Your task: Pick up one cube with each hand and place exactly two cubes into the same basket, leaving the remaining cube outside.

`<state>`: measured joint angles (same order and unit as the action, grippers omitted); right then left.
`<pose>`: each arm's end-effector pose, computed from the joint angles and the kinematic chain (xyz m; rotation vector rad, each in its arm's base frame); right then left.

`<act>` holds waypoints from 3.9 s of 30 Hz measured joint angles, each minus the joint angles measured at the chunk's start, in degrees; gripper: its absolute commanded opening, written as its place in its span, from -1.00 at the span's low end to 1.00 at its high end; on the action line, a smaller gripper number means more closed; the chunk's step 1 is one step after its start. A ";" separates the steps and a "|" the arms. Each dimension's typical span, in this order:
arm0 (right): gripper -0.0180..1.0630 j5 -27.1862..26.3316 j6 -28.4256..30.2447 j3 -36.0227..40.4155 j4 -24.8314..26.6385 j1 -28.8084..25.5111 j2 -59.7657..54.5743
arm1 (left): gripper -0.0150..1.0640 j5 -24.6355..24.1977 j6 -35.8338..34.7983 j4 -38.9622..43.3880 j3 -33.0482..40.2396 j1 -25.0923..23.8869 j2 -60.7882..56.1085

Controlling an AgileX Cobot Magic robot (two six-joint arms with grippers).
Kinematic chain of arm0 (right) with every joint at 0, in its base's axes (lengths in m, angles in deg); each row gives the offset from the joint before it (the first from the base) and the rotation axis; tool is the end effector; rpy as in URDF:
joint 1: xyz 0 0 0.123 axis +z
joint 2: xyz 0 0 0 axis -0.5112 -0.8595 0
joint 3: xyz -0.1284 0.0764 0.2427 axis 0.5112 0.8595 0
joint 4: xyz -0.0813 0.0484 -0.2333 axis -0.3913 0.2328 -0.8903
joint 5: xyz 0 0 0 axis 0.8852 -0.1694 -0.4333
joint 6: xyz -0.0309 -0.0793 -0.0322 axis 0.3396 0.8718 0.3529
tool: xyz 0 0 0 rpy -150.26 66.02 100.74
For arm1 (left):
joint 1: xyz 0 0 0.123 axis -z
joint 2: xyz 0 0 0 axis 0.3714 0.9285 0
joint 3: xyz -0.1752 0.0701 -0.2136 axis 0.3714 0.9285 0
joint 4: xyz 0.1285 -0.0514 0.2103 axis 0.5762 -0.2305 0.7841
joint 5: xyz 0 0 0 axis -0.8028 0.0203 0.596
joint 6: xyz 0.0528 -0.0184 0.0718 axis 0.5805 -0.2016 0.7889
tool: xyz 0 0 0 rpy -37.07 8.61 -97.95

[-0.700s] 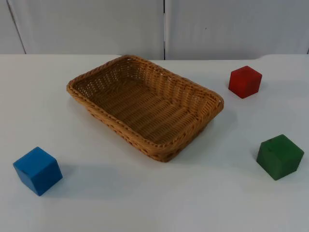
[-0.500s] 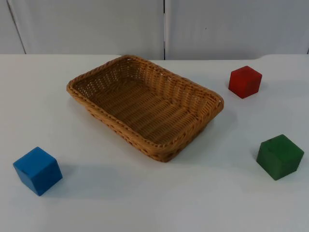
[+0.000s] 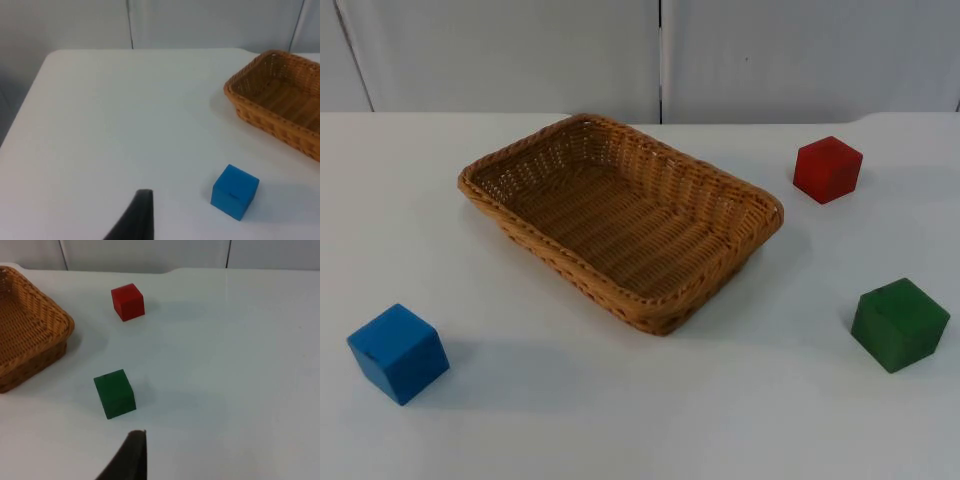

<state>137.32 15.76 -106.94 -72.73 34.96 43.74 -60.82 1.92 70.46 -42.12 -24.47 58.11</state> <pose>0.0015 -0.0006 0.3095 -0.0864 2.0552 0.0264 -0.0065 -0.0048 0.2982 -0.0107 1.9793 -0.0171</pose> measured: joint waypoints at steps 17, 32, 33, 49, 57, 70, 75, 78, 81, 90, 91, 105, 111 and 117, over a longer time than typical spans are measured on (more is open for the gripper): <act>0.98 -8.08 0.12 -0.53 0.00 0.00 -10.66 | 0.97 4.16 0.00 -0.23 -0.12 0.00 0.67; 0.98 -14.44 0.12 -5.67 0.00 0.00 -20.99 | 0.97 9.50 0.15 -2.86 -0.12 0.00 13.70; 0.98 -14.66 0.12 -7.21 0.00 0.00 -22.86 | 0.97 10.55 0.63 -3.18 -0.12 0.00 15.38; 0.98 -17.89 0.65 -18.74 0.12 0.00 -43.38 | 0.97 14.29 6.06 -7.54 -5.72 0.00 29.90; 0.98 -21.81 3.51 -22.16 3.41 0.00 -52.80 | 0.97 15.05 9.01 -8.90 -7.02 0.00 35.76; 0.98 -22.62 10.79 -32.82 9.83 0.00 -68.47 | 0.97 16.94 14.53 -10.46 -7.02 0.00 46.13; 0.98 -22.62 12.45 -36.72 9.83 0.00 -73.67 | 0.97 17.69 19.32 -14.05 -7.02 0.00 48.99; 0.98 -22.62 13.40 -39.32 9.87 0.00 -77.57 | 0.97 17.98 23.34 -17.13 -7.02 0.00 50.85; 0.98 -22.12 14.55 -41.37 9.87 0.00 -80.12 | 0.97 18.10 25.35 -18.65 -7.02 0.00 51.84; 0.98 -15.90 17.42 -52.99 10.01 0.00 -90.63 | 0.97 18.59 30.97 -21.61 -7.02 0.00 56.88; 0.98 -15.90 17.42 -52.99 10.01 0.00 -90.63 | 0.97 18.59 30.97 -21.61 -7.02 0.00 56.88; 0.98 -10.30 25.00 -72.02 9.90 5.88 -107.74 | 0.97 14.76 34.80 -21.99 -13.20 0.00 70.85; 0.98 -7.14 25.10 -80.39 9.90 5.90 -115.79 | 0.97 14.30 37.43 -20.62 -13.87 2.69 74.40; 0.98 -6.43 25.22 -84.09 9.90 5.90 -121.78 | 0.97 14.88 37.10 -16.49 -13.87 6.99 77.60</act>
<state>130.89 40.98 -191.03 -62.82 40.86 -78.05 -45.94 39.02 53.96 -55.99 -17.48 135.71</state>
